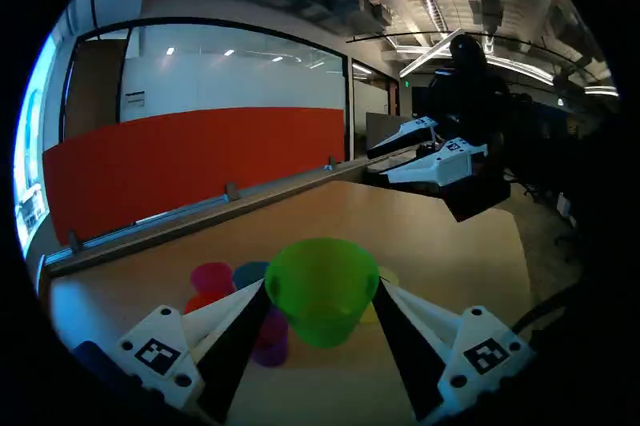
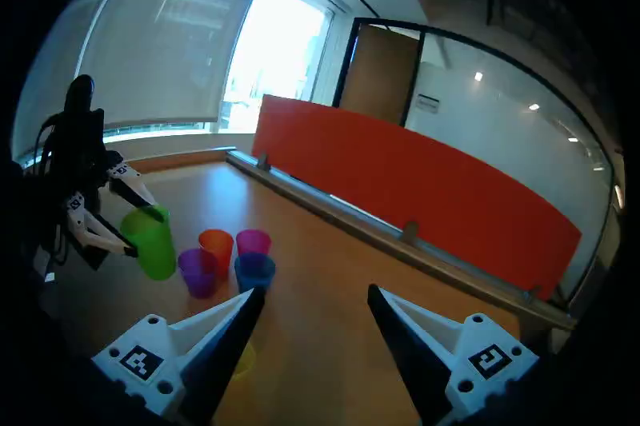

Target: Pour water

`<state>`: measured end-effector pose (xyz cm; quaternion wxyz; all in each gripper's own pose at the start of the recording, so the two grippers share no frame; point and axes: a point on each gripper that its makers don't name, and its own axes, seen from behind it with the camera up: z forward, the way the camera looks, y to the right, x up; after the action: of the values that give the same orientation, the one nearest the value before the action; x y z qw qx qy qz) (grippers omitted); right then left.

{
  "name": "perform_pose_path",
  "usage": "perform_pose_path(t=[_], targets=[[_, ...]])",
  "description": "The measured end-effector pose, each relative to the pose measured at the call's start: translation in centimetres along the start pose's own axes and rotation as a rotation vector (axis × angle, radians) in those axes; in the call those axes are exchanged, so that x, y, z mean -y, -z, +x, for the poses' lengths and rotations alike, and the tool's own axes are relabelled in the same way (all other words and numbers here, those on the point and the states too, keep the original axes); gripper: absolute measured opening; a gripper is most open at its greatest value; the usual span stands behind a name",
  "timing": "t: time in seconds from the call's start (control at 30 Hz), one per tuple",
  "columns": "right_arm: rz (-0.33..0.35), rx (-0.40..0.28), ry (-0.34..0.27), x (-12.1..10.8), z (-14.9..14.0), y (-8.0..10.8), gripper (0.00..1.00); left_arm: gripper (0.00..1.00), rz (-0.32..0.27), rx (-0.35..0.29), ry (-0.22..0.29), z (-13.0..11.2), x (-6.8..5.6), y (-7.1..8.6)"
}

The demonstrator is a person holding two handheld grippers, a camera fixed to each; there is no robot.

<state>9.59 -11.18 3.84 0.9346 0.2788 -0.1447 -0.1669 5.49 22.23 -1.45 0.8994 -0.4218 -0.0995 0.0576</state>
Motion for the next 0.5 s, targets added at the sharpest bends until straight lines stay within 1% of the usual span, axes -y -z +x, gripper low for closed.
perform_pose_path(t=[0.2,0.5], targets=[[0.009,0.0,0.004,0.4,0.2,-0.6,1.0,0.87,0.006,-0.025,0.009,0.6,0.3,0.5],[0.023,-0.003,0.01,0.8,0.5,-1.3,1.0,0.88,0.012,-0.063,0.009,1.8,0.3,1.2]])
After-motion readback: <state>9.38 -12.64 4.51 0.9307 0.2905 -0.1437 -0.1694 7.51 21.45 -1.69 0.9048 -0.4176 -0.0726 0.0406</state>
